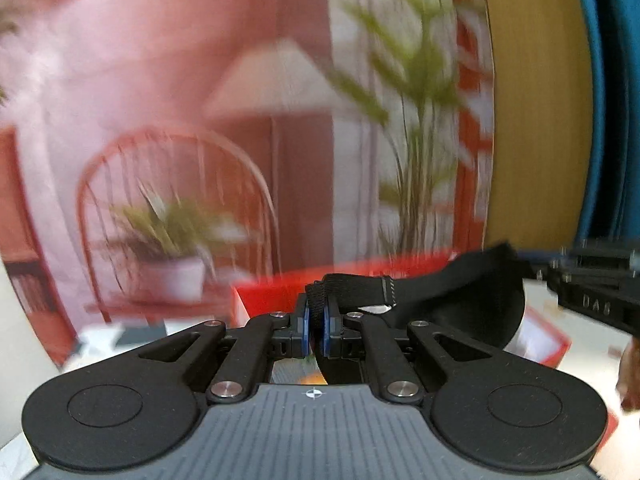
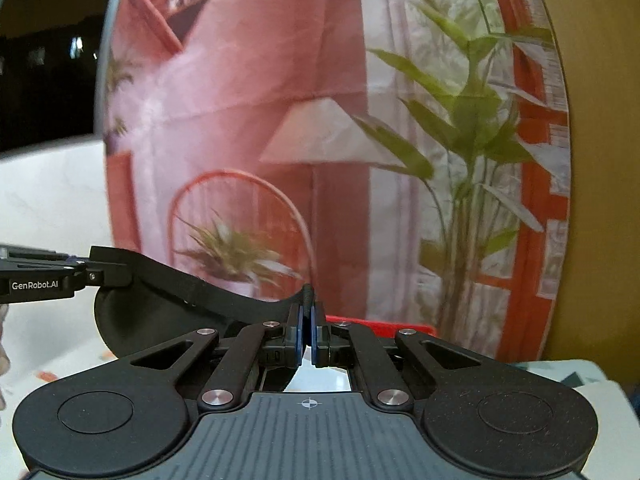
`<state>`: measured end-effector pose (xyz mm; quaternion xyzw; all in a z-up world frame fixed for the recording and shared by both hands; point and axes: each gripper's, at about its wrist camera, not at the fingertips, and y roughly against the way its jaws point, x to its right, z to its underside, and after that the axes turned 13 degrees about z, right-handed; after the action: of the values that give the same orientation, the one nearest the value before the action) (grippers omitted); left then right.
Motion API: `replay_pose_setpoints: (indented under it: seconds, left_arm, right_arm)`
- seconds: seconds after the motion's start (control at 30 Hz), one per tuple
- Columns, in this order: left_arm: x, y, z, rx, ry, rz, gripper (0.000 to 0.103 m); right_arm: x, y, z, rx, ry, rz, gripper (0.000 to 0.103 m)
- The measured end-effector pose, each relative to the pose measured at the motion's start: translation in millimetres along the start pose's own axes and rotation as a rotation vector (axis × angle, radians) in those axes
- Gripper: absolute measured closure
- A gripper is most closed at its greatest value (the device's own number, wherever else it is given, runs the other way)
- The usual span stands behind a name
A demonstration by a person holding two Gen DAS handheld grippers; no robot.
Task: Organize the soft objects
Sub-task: 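Lift the black eye mask with the left gripper over the box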
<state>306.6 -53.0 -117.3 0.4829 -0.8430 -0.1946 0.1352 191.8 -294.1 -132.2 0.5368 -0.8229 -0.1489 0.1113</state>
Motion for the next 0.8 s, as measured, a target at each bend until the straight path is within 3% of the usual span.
replay_pose_setpoints:
  seconds: [0.1,0.23,0.57,0.67,0.7,0.73,0.8]
  left_arm:
    - [-5,-31,11,-0.106,0.023,0.005,0.096]
    - [-9,-49,24,-0.165,0.003,-0.002,0.095]
    - [-19,-61,27,-0.213,0.009,-0.004,0.091]
    - [-19,-54,24,-0.2,0.023,0.022,0.058]
    - [-18,-50,24,-0.189,0.018,0.022,0.04]
    - [-16,-45,23,-0.172,0.009,0.022,0.029]
    - [-13,-36,22,-0.152,-0.005,0.032,0.018]
  right_arm:
    - [-3,-22,14,-0.082,0.049,0.034,0.099]
    - [-2,-44,30,-0.167,0.068,0.041,0.099]
    - [12,-51,45,-0.209,0.027,0.063,0.098]
    - [13,-49,43,-0.217,0.031,0.084,0.086]
    - [13,-48,43,-0.219,0.03,0.089,0.084]
    - [14,-46,42,-0.218,0.028,0.088,0.082]
    - [14,-42,41,-0.217,0.025,0.093,0.075]
